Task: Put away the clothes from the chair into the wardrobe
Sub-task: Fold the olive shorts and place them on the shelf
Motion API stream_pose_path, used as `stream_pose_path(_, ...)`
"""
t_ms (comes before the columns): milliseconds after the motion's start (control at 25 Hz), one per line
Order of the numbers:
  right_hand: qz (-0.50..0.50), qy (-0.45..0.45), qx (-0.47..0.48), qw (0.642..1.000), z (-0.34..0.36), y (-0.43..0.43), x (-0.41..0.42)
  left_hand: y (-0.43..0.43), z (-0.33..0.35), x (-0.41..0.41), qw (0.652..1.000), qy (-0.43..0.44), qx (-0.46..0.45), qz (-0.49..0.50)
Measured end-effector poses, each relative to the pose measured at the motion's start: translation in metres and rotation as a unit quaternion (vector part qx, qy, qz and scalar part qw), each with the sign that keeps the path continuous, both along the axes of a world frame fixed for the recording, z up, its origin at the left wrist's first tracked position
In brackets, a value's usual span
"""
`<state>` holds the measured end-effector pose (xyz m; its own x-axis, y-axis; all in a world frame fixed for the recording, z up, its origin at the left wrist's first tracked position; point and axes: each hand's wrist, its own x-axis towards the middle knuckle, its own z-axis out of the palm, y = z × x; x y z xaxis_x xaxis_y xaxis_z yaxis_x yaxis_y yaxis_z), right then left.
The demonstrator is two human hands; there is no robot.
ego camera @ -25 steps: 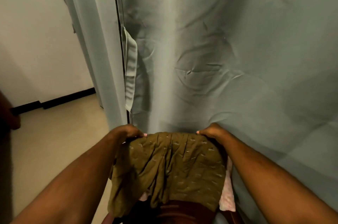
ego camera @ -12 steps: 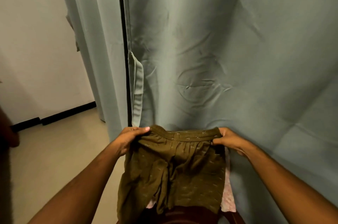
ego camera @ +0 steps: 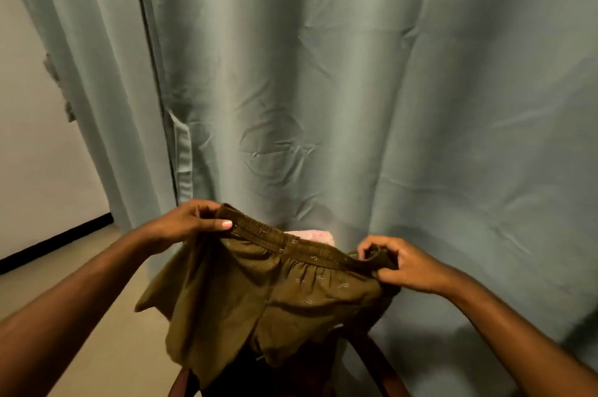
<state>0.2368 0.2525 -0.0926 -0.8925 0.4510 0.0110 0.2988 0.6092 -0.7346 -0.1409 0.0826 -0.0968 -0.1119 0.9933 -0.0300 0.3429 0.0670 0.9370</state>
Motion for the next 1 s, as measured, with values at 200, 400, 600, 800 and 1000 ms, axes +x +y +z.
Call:
stream_pose_path(200,-0.111,-0.097,0.23,0.962,0.017,-0.077,0.172,-0.002,0.033,0.146,0.991,-0.018,0.095,-0.09)
stream_pose_path(400,-0.294,-0.111,0.236,0.919,0.032,-0.166,0.341,0.029,0.052,0.302,0.964,-0.035,0.137,-0.226)
stream_pose_path(600,-0.466,-0.114,0.219,0.849,0.044,-0.229,0.468,0.066,0.064,0.456,0.934,-0.089,0.154,-0.309)
stream_pose_path(800,-0.657,-0.011,0.161,0.736,0.05,-0.3,0.558,0.093,0.069,0.618,0.896,-0.125,0.19,-0.382)
stream_pose_path(1000,-0.797,0.047,0.183,0.574,0.059,-0.361,0.608,0.103,0.081,0.741,0.849,-0.141,0.206,-0.465)
